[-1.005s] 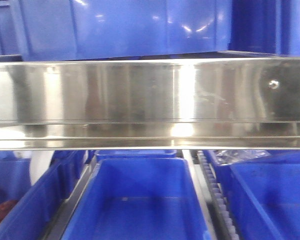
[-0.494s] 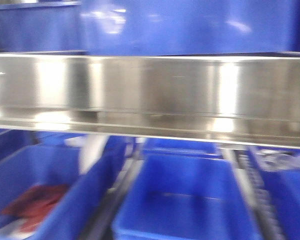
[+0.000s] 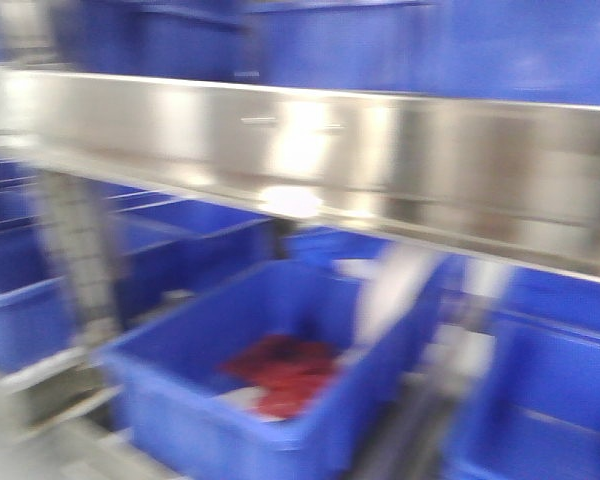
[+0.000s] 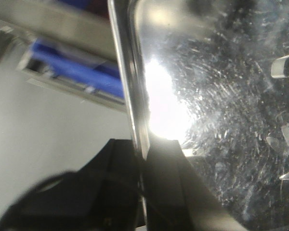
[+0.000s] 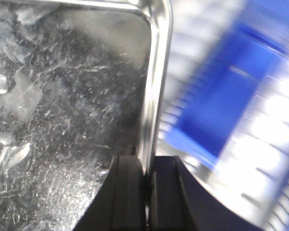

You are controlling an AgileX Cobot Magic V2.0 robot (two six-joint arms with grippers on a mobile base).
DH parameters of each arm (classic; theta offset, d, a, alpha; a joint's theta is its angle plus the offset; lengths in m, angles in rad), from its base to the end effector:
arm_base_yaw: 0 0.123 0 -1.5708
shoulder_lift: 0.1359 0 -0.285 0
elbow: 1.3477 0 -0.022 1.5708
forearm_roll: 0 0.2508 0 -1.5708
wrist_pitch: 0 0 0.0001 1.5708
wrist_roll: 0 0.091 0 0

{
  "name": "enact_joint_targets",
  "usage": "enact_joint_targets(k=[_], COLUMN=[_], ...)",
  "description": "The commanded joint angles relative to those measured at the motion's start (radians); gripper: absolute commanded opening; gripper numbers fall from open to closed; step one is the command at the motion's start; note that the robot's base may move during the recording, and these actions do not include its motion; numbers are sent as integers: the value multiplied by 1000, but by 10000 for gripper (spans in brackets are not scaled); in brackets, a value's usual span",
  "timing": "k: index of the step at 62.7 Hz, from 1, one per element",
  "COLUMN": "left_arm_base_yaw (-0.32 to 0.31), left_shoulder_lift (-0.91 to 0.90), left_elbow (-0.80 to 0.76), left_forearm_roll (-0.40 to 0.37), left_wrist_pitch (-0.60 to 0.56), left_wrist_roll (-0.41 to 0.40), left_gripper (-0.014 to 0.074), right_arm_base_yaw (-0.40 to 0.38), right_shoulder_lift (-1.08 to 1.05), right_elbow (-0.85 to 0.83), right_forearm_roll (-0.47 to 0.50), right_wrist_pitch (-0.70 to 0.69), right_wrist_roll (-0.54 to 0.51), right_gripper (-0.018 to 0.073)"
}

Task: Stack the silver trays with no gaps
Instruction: 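Hold the tray with both grippers while driving away from the shelf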

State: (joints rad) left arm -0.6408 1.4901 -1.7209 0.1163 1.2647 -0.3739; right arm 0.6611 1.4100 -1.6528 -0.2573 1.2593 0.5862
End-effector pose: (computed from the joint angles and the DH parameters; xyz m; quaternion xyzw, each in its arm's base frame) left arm 0.2465 -0.1713 0.4335 0.1261 0.9417 -0.0981 0.2961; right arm 0.2318 0.1524 0.4397 -0.0341 0.9405 0.0785 0.3287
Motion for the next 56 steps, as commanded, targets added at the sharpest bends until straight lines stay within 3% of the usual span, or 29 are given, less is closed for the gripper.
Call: enact_joint_targets(k=[1,56], left_arm_base_yaw=[-21,-21], left_shoulder_lift=[-37,-37], left_elbow=[-31,-31], left_forearm_roll=[-63,-63], left_wrist_pitch=[42,42], left_wrist_roll=[27,27], left_gripper=[-48,-48], right_arm_base_yaw=[11,11], right_shoulder_lift=[-35,-35], right_elbow=[-35,-35], right_forearm_roll=[24,24], right_wrist_pitch=[36,36], right_wrist_roll=[-8,-8], right_gripper=[55,55])
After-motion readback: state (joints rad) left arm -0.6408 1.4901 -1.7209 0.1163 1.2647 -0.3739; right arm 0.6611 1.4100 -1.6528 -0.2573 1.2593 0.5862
